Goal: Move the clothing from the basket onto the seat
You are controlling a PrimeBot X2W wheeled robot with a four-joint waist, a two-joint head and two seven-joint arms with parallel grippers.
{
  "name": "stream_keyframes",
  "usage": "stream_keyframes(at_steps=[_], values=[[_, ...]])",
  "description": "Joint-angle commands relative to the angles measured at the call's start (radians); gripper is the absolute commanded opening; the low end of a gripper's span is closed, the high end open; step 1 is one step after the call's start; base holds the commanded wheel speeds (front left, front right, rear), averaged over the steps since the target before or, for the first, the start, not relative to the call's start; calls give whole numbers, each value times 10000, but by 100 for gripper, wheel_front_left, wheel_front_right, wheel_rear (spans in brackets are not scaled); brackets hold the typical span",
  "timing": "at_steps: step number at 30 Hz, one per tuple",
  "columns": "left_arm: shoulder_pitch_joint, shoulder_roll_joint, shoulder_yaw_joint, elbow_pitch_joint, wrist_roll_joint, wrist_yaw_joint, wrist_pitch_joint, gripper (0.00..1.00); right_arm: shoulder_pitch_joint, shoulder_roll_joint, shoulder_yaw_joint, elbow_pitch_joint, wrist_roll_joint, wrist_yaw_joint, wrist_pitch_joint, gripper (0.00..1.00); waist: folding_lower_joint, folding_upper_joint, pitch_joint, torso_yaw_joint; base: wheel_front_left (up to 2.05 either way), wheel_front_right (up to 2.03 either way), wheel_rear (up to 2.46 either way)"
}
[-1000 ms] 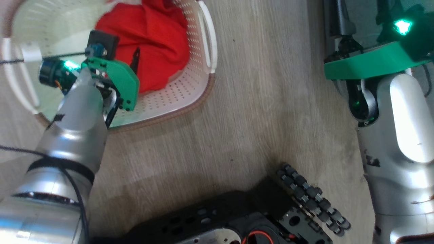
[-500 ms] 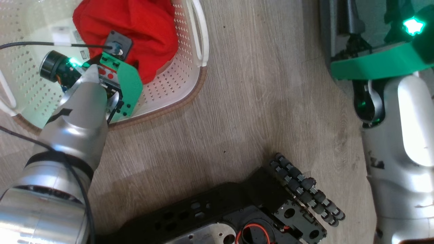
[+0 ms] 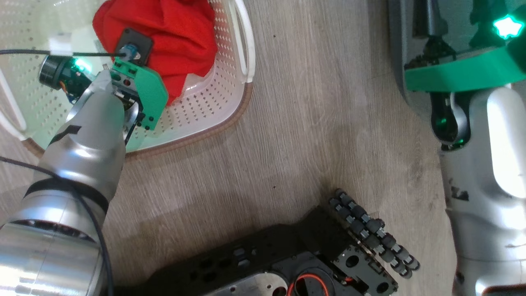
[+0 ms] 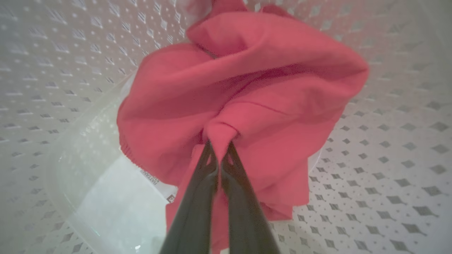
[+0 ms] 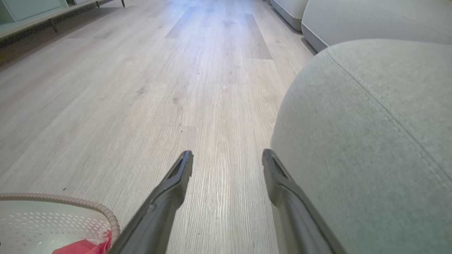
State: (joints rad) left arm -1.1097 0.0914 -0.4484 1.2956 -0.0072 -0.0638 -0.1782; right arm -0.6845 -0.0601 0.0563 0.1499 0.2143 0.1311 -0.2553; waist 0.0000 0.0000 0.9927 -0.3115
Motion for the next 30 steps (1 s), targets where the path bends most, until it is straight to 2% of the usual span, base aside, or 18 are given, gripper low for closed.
stream_keyframes(at_steps=[1,13,30], values=[[138,207,197,-91,-119,75,-201,0,150,98,133,-239,103,-4,-65,100,0,0,-128,-16,0,0,0],[1147,-288,527,-577,-1057,-151,-822,0,260,90,-19,604,-374,-4,-65,100,0,0,-2344,860,0,0,0],[3694,-409,567,-4336,-2482,-255,-834,0,1777,-474,136,1956,-303,-4,-65,100,0,0,-6314,2447,0,0,0]])
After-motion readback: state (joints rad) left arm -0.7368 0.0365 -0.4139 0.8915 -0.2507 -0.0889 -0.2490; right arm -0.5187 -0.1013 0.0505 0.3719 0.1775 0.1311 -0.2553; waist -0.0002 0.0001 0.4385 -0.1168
